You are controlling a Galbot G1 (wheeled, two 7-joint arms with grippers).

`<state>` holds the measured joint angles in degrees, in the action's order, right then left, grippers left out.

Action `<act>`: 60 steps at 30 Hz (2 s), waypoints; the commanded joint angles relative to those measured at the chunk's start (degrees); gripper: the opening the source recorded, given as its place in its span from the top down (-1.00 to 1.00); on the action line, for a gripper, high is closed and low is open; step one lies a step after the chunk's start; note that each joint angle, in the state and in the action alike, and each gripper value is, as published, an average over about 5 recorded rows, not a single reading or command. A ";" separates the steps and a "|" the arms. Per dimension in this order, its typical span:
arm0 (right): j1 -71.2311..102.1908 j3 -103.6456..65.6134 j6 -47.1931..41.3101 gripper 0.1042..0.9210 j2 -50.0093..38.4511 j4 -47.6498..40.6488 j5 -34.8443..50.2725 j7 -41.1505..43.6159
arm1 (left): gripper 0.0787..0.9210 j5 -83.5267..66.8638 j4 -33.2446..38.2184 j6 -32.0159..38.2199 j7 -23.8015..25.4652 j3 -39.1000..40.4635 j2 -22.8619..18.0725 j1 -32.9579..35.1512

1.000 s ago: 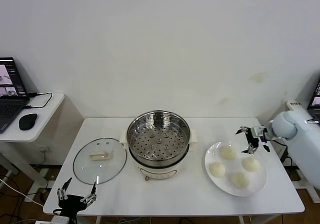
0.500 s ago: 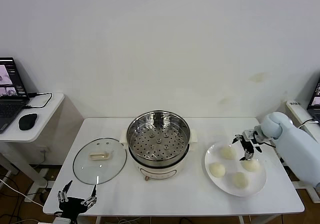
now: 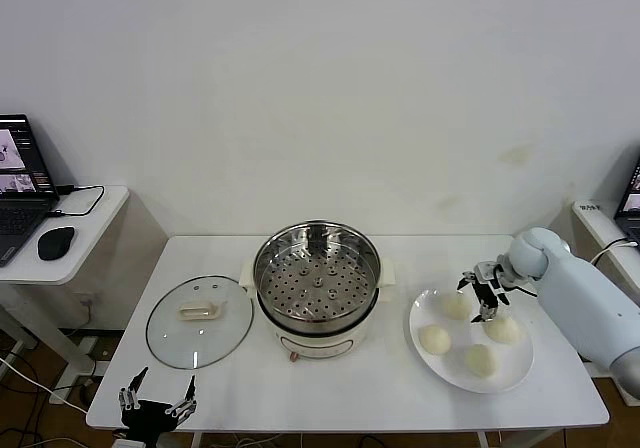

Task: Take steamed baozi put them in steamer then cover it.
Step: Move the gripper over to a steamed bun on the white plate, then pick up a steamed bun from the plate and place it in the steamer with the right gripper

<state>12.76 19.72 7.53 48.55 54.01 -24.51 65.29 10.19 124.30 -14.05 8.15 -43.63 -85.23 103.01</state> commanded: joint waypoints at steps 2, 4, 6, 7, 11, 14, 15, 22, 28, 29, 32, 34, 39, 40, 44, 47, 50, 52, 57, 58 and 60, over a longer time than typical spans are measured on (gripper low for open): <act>-0.29 0.36 -0.42 -0.76 1.23 -1.69 0.07 -0.71 | -0.77 0.05 -0.37 0.04 -0.14 0.09 -0.08 0.14; -0.30 0.50 -0.58 -0.76 1.39 -1.75 0.12 -0.71 | -0.77 0.11 -0.53 0.08 -0.22 0.18 -0.13 0.26; -0.26 0.58 -0.70 -0.76 1.49 -1.77 0.31 -0.64 | -0.77 0.17 -0.57 0.12 -0.26 0.23 -0.18 0.36; -0.20 0.57 -0.79 -0.74 1.51 -1.75 0.43 -0.57 | -0.77 0.17 -0.57 0.12 -0.28 0.22 -0.19 0.36; 0.01 0.48 -0.95 -0.58 1.46 -1.87 0.62 -0.37 | -0.77 0.16 -0.58 0.11 -0.33 0.10 -0.13 0.23; 0.09 0.44 -0.92 -0.37 1.34 -2.04 0.61 -0.33 | -0.77 0.16 -0.64 0.10 -0.30 0.14 -0.13 0.17; 0.13 0.41 -0.92 -0.32 1.31 -2.05 0.63 -0.33 | -0.77 0.17 -0.67 0.10 -0.31 0.17 -0.16 0.16; -0.76 0.23 -0.58 -0.18 0.62 -1.31 2.95 0.14 | -0.77 0.15 -0.60 0.12 -0.46 0.41 -0.19 0.09; -5.97 1.96 -0.52 -0.18 -1.15 0.89 8.03 2.12 | -0.77 -0.14 -0.96 0.18 -1.71 0.74 -0.03 -0.22; -7.73 2.96 -0.53 -0.18 -1.51 1.39 9.09 2.67 | -0.77 -0.16 -0.94 0.20 -1.83 0.80 0.05 -0.22; -14.66 7.39 -0.88 -0.18 -2.09 2.36 12.99 4.29 | -0.77 -0.27 -0.50 0.24 -1.86 0.91 0.34 -0.09; -19.98 11.22 -1.22 -0.18 -1.70 2.53 16.35 5.46 | -0.77 -0.39 -0.09 0.24 -1.85 0.90 0.52 -0.07; -31.28 19.41 -2.25 -0.18 1.92 1.24 24.08 7.97 | -0.77 -1.07 0.95 0.21 -1.93 0.80 0.76 -0.16; -33.14 20.70 -2.41 -0.18 3.12 0.64 25.35 8.36 | -0.77 -1.23 1.14 0.20 -1.97 0.77 0.79 -0.16; -38.93 23.47 -2.00 -0.18 9.28 -3.62 28.82 10.09 | -0.77 -1.70 1.62 0.19 -2.14 0.52 0.93 -0.20; -42.06 24.01 0.57 -0.18 15.56 -9.07 31.26 13.00 | -0.77 -2.25 1.70 0.20 -2.39 0.14 1.13 -0.29; -43.29 23.27 6.96 -0.18 22.00 -15.93 32.91 16.91 | -0.77 -2.87 1.44 0.20 -2.82 -0.30 1.31 -0.39; -43.46 23.04 12.36 -0.18 25.30 -18.69 32.83 18.65 | -0.77 -3.11 1.17 0.22 -3.10 -0.53 1.37 -0.40; -42.99 24.97 23.53 -0.18 28.36 -14.24 26.57 18.64 | -0.77 -3.14 0.16 0.30 -3.59 -0.65 1.45 -0.25; -42.85 25.46 24.91 -0.19 28.77 -12.81 24.83 18.33 | -0.77 -3.06 -0.01 0.32 -3.64 -0.59 1.45 -0.19; -42.41 26.46 27.36 -0.19 29.84 -11.29 22.38 17.43 | -0.77 -2.90 -0.23 0.33 -3.67 -0.47 1.43 -0.08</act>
<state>-25.67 42.66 22.48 70.66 43.11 0.91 80.27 7.30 124.74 -13.75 4.78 -44.22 -83.79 102.75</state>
